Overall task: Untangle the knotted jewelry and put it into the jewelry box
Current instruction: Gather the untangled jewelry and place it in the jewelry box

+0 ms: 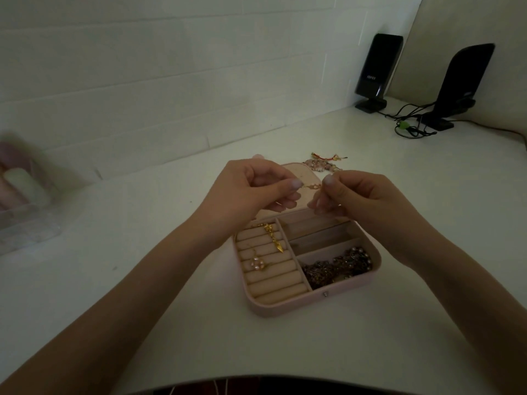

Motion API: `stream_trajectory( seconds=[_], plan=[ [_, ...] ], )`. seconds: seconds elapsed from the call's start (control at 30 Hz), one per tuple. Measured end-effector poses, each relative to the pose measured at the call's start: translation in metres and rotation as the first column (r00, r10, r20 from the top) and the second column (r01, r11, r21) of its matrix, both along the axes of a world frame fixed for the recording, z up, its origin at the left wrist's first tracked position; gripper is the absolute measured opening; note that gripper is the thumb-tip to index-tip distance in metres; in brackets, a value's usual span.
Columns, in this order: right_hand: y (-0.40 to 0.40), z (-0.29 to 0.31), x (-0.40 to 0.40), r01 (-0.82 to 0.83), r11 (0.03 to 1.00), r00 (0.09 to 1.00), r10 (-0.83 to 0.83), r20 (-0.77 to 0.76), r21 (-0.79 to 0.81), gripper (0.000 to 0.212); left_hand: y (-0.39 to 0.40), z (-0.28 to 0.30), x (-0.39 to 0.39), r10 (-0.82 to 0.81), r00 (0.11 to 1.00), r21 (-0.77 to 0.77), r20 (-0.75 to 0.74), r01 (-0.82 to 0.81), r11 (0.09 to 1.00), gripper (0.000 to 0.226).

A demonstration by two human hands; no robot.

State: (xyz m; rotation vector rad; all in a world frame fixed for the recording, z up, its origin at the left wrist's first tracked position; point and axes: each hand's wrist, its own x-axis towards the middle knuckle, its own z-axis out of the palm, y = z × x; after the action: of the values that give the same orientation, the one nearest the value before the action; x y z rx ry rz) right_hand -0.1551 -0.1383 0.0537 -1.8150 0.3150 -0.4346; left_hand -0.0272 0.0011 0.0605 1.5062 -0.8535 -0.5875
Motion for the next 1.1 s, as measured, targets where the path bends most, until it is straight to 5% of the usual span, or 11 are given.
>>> stream_trajectory(
  seconds=[0.27, 0.4, 0.53, 1.1],
  plan=[
    [0.003, 0.004, -0.005, -0.038, 0.977, 0.997, 0.024, 0.068, 0.211, 0.023, 0.007, 0.003, 0.004, -0.063, 0.995, 0.064, 0.078, 0.058, 0.996, 0.009],
    [0.007, 0.001, -0.005, -0.054, 0.997, 0.998, 0.052, 0.031, 0.046, 0.008, 0.020, 0.002, 0.001, -0.084, 0.952, 0.157, 0.294, 0.038, 0.987, 0.008],
    [0.015, -0.006, -0.004, -0.132, 0.980, 0.991, 0.133, -0.003, -0.146, 0.017, 0.033, -0.006, 0.003, -0.042, 0.885, 0.187, 0.463, -0.051, 0.981, 0.006],
    [0.024, -0.018, -0.001, -0.157, 0.941, 0.988, 0.151, -0.042, -0.300, 0.017, 0.041, -0.016, 0.015, -0.192, 0.757, 0.333, 0.625, -0.036, 0.942, 0.005]
  ],
)
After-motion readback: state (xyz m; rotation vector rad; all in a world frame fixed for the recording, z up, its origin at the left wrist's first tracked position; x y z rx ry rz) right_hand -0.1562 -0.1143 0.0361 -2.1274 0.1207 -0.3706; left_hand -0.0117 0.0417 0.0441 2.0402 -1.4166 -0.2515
